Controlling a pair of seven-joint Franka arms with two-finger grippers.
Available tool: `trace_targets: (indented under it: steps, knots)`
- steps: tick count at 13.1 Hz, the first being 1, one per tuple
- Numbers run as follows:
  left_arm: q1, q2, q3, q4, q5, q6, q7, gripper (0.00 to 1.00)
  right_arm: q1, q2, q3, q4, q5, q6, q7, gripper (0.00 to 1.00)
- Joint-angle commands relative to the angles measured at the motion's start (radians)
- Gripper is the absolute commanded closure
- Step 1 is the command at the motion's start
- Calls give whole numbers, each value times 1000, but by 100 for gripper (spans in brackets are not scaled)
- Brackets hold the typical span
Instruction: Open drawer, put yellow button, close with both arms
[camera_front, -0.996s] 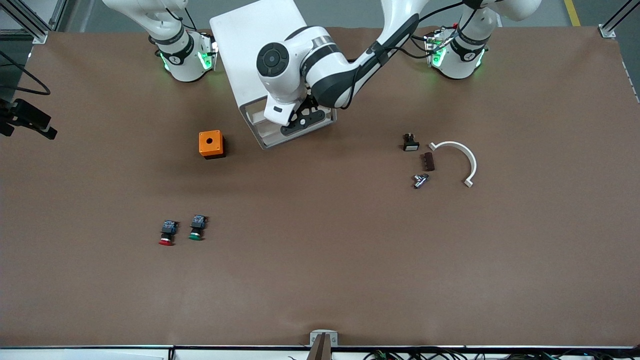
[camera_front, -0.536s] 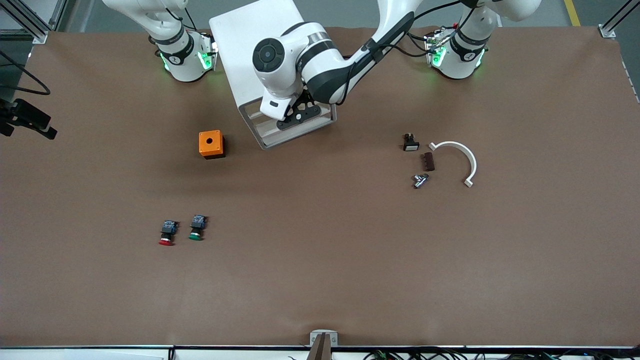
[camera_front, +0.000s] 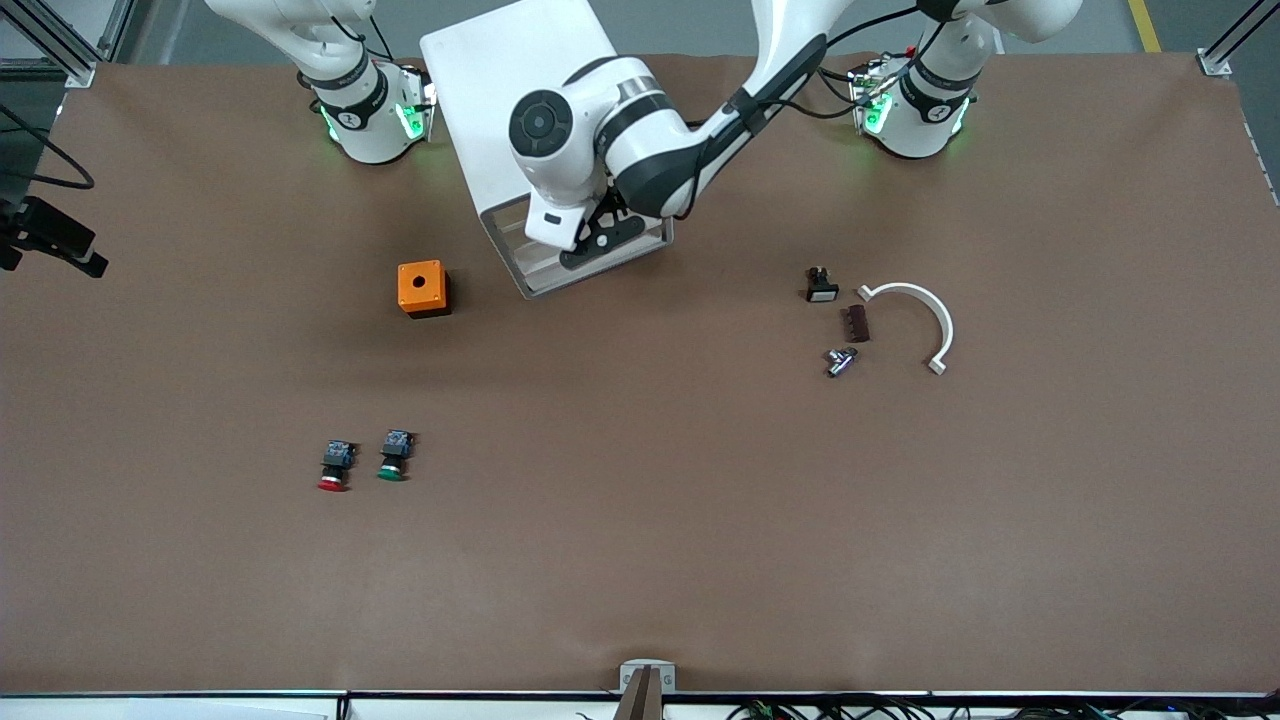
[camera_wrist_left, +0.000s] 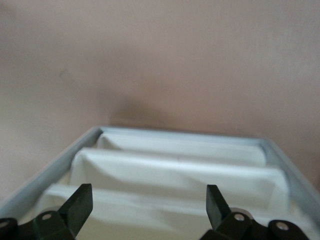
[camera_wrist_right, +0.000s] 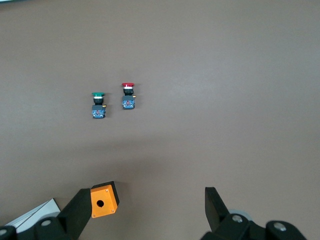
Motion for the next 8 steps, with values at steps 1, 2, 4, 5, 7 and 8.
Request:
trace_targets:
  steps: [1, 2, 4, 5, 7, 8]
  knots:
    - [128, -52, -6, -3, 46, -23, 3, 0, -27, -23, 13, -18, -18, -4, -13, 0]
    - [168, -69, -4, -2, 112, -40, 0, 0, -33, -24, 15, -16, -18, -5, -14, 0]
    - [235, -103, -6, 3, 253, -52, 9, 0, -34, -24, 13, -15, -18, -14, -22, 0]
    - [278, -118, -6, 3, 289, -52, 32, 0, -34, -26, 10, -10, -18, -14, -42, 0]
    - [357, -159, -7, 3, 292, -54, 160, 0, -36, -18, 10, 5, -16, -13, -47, 0]
    - [393, -182, -7, 1, 290, -58, 225, 0, -34, -18, 10, 5, -16, -10, -47, 0]
